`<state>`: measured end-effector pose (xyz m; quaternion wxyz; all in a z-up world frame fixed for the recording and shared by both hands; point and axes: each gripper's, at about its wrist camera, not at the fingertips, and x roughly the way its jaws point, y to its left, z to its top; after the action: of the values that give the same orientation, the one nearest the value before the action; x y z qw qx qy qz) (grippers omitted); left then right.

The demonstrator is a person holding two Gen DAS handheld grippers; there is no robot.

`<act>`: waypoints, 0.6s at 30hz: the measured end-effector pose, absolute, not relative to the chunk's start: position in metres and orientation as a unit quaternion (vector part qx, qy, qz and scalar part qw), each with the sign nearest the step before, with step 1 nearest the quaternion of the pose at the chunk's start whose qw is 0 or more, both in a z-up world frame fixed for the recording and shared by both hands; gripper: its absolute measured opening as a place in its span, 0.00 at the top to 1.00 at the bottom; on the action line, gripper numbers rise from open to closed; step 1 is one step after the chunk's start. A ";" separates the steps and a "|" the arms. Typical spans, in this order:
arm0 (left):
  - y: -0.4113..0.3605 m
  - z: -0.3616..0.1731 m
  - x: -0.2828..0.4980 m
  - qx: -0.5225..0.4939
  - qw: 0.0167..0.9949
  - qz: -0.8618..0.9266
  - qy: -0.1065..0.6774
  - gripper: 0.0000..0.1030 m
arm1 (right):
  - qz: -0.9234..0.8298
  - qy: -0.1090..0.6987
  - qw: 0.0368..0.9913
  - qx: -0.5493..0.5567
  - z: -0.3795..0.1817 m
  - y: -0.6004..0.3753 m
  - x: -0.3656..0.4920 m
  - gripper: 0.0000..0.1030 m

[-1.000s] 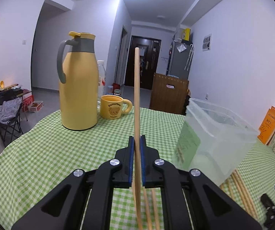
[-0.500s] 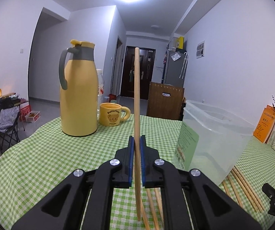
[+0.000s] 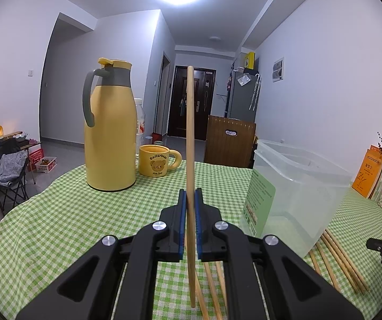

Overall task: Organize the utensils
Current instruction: 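Lower the right gripper onto another wooden chopstick and close it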

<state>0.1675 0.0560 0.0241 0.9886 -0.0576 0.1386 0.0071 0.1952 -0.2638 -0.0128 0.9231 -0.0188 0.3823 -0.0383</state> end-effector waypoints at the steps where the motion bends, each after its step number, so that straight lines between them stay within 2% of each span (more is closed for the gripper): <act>1: 0.056 0.024 0.167 -0.057 0.989 0.007 0.138 0.97 | -0.022 0.411 0.911 0.004 -0.017 -0.273 0.205 0.07; 3: 0.055 0.025 0.167 -0.056 0.989 0.007 0.136 0.97 | -0.007 0.452 0.891 0.037 -0.022 -0.289 0.222 0.12; 4: 0.055 0.025 0.166 -0.056 0.989 0.007 0.135 0.97 | -0.003 0.464 0.885 0.041 -0.023 -0.292 0.228 0.24; 6: 0.055 0.025 0.166 -0.056 0.989 0.008 0.135 0.97 | 0.002 0.490 0.870 0.048 -0.028 -0.299 0.239 0.39; 8: 0.056 0.025 0.166 -0.058 0.989 0.007 0.134 0.97 | 0.009 0.517 0.855 0.046 -0.033 -0.302 0.251 0.40; 14: 0.053 0.024 0.163 -0.055 0.990 0.006 0.131 0.96 | 0.022 0.564 0.826 0.004 -0.052 -0.281 0.272 0.61; 16: 0.053 0.024 0.163 -0.055 0.990 0.006 0.132 0.96 | 0.032 0.584 0.811 0.001 -0.060 -0.275 0.277 0.73; 18: 0.054 0.023 0.164 -0.057 0.989 0.006 0.134 0.96 | 0.030 0.591 0.806 -0.009 -0.061 -0.266 0.280 0.78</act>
<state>0.1643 0.0539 0.0232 0.9893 -0.0565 0.1342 0.0059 0.2805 -0.2662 -0.0615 0.8063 -0.0088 0.5906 0.0304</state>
